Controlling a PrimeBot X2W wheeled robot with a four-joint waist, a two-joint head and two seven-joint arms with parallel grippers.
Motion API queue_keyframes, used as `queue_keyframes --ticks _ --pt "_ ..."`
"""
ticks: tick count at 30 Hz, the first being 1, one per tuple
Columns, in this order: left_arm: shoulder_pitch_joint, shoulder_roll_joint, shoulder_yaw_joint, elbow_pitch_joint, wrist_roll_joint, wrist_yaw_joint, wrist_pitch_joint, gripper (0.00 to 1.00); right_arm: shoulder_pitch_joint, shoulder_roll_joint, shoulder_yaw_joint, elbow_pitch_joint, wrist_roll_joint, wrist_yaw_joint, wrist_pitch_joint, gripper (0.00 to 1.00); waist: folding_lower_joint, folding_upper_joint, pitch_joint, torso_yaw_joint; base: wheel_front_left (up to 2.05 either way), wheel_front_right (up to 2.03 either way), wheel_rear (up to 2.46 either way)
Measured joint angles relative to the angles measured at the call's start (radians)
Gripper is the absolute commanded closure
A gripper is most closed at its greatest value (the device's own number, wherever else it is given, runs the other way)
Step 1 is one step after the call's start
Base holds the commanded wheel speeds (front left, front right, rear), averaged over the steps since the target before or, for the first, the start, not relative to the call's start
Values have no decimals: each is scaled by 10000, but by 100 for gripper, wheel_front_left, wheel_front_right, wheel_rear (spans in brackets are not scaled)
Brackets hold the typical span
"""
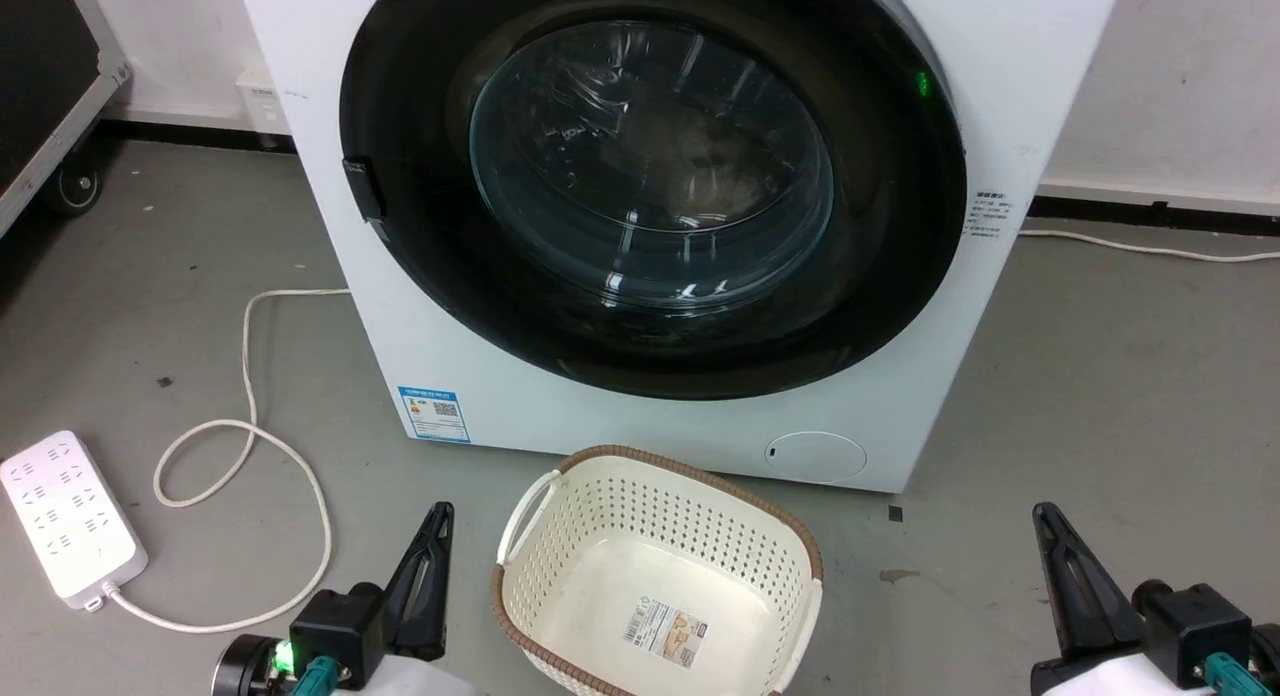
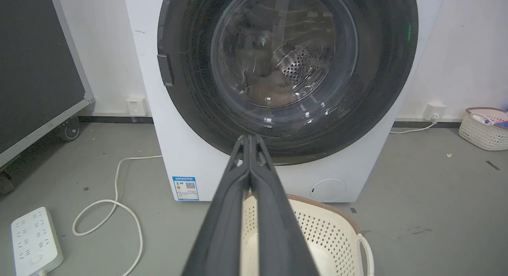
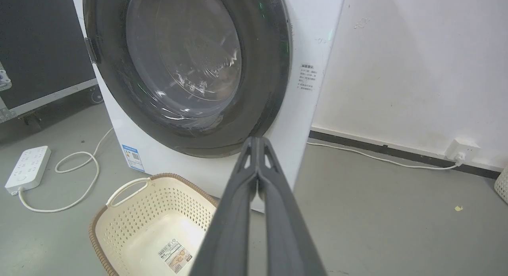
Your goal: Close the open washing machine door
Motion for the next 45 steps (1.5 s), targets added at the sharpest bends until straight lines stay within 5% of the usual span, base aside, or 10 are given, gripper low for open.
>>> queue_keyframes --ticks 45 --pt "-5 -33 276 -479 334 355 894 100 -51 2 353 -357 31 0 884 100 0 0 70 -193 0 0 0"
